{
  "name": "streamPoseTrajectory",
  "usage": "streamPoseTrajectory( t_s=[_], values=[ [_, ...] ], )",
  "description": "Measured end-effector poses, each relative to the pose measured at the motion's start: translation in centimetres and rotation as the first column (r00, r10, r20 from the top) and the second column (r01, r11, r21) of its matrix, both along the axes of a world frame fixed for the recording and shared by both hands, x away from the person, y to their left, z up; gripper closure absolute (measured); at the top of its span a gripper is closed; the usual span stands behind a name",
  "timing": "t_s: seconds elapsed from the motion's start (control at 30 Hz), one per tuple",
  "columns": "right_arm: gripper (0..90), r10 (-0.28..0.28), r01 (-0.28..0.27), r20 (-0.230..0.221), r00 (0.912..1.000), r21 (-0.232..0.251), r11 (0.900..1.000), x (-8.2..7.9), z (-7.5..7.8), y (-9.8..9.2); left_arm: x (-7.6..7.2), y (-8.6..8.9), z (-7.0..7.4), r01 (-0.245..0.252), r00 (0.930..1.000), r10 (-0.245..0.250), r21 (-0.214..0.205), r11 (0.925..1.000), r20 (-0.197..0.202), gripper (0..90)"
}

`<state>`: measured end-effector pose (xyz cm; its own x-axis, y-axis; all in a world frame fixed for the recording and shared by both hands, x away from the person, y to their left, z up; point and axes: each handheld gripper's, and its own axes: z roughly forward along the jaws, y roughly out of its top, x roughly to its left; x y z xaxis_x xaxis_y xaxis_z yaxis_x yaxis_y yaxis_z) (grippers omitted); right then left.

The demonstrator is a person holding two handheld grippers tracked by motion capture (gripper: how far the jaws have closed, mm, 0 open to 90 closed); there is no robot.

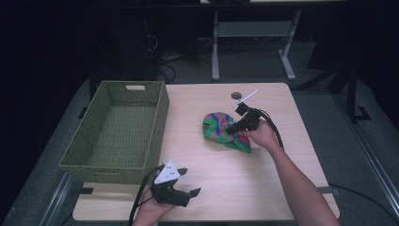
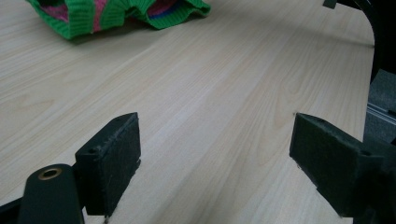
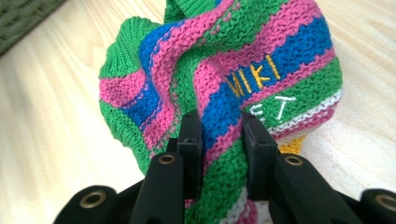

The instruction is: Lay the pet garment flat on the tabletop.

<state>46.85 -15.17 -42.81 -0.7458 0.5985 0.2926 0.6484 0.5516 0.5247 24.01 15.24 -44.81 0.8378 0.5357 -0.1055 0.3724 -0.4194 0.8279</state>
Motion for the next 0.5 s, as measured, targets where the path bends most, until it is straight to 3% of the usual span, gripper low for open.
streamPoseTrajectory(
  t_s=[0.23, 0.5],
  values=[
    [72.3, -0.018, 0.016, 0.023, 0.9996, 0.071, 0.9973, -0.6, 1.9, -1.2, 0.0, 0.0, 0.0, -0.003, 1.0000, 0.003, -0.010, 0.9999, -0.005, 15.9],
    [72.3, -0.015, 0.010, 0.046, 0.9988, 0.088, 0.9960, -1.6, 3.3, -2.1, 0.0, -0.1, 0.0, -0.003, 1.0000, 0.003, -0.011, 0.9999, -0.005, 16.0]
  ],
)
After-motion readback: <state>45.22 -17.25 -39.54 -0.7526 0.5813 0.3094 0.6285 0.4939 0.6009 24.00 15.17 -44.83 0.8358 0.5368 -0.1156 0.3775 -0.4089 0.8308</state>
